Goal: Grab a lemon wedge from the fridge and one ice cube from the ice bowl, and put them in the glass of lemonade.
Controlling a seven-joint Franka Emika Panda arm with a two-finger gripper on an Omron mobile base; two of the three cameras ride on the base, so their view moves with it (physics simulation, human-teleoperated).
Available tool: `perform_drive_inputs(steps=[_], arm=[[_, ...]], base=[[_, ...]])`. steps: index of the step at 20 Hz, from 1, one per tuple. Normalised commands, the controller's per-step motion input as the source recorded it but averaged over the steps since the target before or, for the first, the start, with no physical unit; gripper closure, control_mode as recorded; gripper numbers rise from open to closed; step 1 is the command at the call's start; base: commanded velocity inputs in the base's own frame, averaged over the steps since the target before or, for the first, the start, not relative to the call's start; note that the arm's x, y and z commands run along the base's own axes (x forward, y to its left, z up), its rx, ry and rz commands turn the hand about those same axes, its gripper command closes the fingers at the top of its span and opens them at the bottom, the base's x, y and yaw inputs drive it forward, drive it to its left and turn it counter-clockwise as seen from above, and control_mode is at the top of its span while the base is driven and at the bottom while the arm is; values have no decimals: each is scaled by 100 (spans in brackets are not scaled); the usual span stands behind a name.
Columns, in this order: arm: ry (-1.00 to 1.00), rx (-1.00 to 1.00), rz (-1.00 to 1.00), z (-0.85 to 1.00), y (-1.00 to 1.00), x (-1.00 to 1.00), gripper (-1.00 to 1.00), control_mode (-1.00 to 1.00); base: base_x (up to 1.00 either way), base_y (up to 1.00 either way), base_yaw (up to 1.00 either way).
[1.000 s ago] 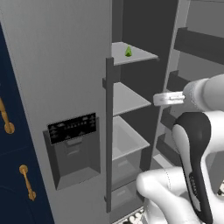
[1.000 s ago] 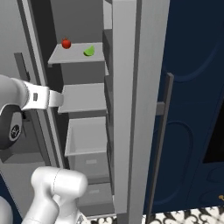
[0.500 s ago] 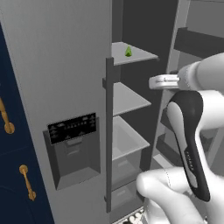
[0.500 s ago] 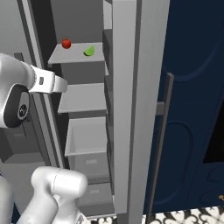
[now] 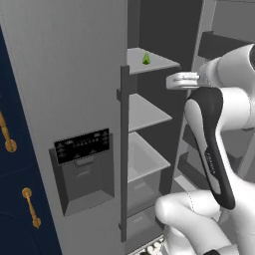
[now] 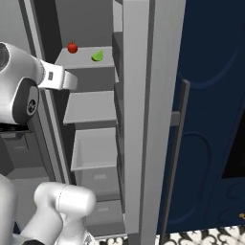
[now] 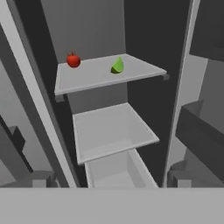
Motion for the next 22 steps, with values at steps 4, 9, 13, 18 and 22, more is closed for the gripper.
perform_drive_inputs(steps=[4, 9, 13, 18, 22], arm=[[0, 0, 0, 14, 0, 19, -100, -100], [0, 0, 0, 3, -1, 34, -100, -100], [0, 0, 0, 0, -1, 42, -100, -100], [0, 0, 0, 0, -1, 47, -100, -100], [0, 0, 0, 0, 0, 54, -100, -100]], base=[[0, 0, 0], [0, 0, 0], [0, 0, 0], [0, 0, 0], [0, 0, 0]])
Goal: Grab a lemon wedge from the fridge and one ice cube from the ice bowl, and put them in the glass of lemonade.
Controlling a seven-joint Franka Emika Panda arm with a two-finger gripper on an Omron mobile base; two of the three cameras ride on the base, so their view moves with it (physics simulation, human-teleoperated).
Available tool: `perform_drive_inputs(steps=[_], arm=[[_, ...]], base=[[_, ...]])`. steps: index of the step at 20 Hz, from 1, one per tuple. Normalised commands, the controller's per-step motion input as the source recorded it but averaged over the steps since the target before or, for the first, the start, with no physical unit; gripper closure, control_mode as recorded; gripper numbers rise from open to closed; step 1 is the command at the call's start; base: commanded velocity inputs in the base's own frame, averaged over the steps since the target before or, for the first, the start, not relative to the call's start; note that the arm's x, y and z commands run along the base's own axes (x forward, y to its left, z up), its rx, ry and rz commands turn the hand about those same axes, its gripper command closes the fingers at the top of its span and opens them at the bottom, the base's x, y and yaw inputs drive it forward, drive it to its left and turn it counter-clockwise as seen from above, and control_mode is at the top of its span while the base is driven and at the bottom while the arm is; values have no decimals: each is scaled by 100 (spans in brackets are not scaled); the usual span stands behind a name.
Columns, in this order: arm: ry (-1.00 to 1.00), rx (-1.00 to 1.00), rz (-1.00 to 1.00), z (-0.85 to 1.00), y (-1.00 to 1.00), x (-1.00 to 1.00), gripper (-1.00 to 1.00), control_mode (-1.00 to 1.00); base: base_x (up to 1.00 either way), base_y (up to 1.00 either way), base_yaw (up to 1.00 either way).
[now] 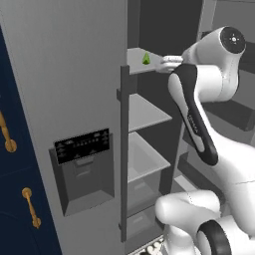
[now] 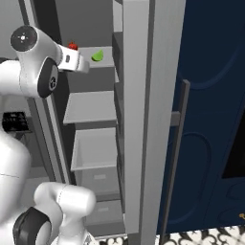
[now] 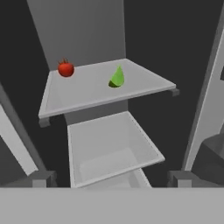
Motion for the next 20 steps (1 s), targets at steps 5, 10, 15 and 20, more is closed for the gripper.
perform_drive_inputs(steps=[5, 10, 15, 20], arm=[[3, 0, 0, 0, 0, 65, -100, -100], [3, 0, 0, -1, -4, 74, -100, -100], [8, 0, 0, -21, 0, 65, -100, -100], [7, 0, 0, -15, 0, 48, -100, -100]], base=[[0, 0, 0], [0, 0, 0], [0, 0, 0], [0, 0, 0]])
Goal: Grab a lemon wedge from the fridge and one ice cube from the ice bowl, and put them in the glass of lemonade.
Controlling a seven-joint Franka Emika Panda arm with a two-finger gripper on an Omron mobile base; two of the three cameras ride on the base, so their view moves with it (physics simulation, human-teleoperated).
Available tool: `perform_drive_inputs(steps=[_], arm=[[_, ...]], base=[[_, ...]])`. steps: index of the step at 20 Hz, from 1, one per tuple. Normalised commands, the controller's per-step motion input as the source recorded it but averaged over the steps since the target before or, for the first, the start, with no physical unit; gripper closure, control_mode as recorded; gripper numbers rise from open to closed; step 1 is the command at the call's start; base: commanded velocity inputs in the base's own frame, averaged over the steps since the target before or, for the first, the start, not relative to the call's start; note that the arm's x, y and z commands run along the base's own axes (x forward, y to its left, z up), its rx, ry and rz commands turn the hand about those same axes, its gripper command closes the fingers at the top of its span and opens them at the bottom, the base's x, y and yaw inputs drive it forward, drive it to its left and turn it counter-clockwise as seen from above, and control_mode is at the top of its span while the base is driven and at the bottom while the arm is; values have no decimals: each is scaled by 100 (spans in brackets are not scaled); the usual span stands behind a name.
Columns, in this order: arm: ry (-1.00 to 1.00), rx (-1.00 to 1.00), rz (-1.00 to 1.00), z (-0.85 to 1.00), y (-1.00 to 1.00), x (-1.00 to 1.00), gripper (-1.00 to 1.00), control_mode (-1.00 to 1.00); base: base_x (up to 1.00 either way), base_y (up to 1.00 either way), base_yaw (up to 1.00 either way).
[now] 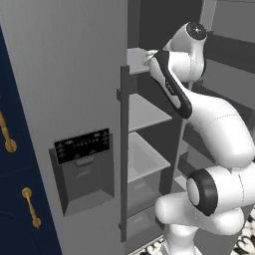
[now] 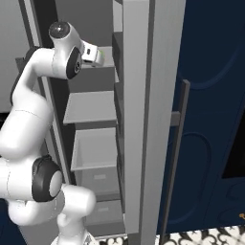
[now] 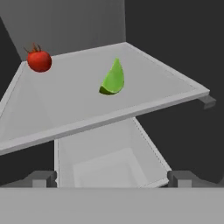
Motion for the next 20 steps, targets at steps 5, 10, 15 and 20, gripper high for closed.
perform_drive_inputs(steps=[5, 10, 15, 20], arm=[[3, 0, 0, -5, 0, 48, -100, -100], [2, 0, 0, -1, 11, 46, -100, -100], [0, 0, 0, 0, 4, 47, -100, -100], [0, 0, -1, 0, 0, 49, -100, -100]], base=[[0, 0, 0], [0, 0, 0], [0, 0, 0], [0, 0, 0]])
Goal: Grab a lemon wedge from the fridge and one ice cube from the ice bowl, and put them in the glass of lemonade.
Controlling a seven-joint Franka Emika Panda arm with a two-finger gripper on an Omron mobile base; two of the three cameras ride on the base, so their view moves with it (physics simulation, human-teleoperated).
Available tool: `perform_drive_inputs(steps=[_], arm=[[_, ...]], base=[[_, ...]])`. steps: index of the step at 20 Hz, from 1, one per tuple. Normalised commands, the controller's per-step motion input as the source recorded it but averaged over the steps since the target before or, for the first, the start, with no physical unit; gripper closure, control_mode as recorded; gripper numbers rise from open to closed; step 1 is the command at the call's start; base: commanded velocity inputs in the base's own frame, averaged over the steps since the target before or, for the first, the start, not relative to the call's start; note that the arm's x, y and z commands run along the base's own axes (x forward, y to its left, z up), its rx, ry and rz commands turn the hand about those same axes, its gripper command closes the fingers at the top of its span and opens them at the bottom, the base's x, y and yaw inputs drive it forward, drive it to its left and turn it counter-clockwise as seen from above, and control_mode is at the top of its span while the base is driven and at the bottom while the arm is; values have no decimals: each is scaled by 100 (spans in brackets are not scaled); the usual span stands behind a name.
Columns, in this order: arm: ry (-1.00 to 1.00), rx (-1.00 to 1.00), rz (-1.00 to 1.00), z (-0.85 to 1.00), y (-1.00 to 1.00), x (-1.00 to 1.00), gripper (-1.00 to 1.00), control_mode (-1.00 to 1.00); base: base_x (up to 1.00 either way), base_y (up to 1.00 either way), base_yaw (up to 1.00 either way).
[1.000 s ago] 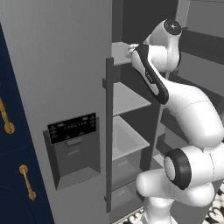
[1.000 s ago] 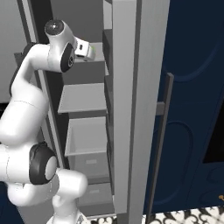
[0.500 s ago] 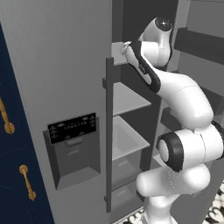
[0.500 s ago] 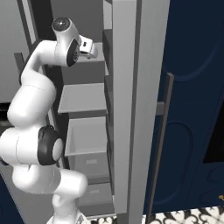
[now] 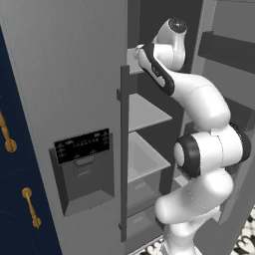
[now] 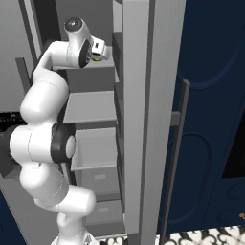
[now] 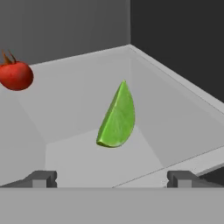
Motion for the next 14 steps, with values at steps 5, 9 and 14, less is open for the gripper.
perform_drive_inputs(steps=[5, 9, 14], arm=[[0, 0, -2, 0, 0, 48, -100, -100], [0, 0, -3, 0, 0, 48, -100, -100], [0, 0, -3, -7, 0, 41, -100, -100]], base=[[0, 0, 0], [0, 0, 0], [0, 0, 0]])
